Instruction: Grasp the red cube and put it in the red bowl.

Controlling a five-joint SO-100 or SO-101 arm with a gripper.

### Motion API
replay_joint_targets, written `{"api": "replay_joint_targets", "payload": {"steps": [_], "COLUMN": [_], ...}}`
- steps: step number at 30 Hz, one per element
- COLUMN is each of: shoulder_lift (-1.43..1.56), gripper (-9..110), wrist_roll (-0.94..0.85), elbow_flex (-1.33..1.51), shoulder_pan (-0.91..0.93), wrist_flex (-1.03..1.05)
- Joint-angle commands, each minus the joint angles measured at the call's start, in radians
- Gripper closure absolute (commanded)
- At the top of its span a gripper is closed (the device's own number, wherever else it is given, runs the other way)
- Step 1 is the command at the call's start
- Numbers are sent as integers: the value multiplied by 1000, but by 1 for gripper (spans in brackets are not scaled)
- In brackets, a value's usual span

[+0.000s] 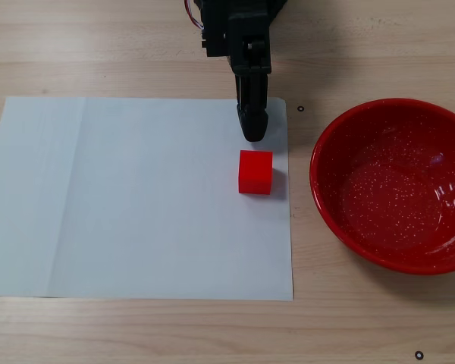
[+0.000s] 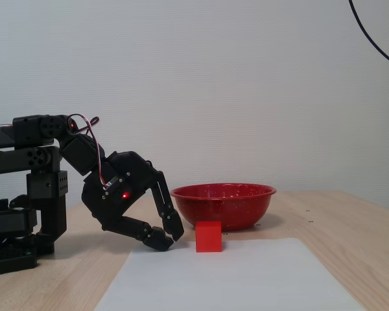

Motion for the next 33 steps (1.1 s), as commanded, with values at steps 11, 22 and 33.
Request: {"api": "replay_joint_targets", "payload": {"steps": [11,22,33], "shoulder_lift": [8,-83,-285], "gripper": [101,101,101], "wrist_roll": [18,-9,11], "elbow_flex": [5,-135,-459], "shoulder_pan": [18,26,5], "wrist_flex": [12,58,276]}}
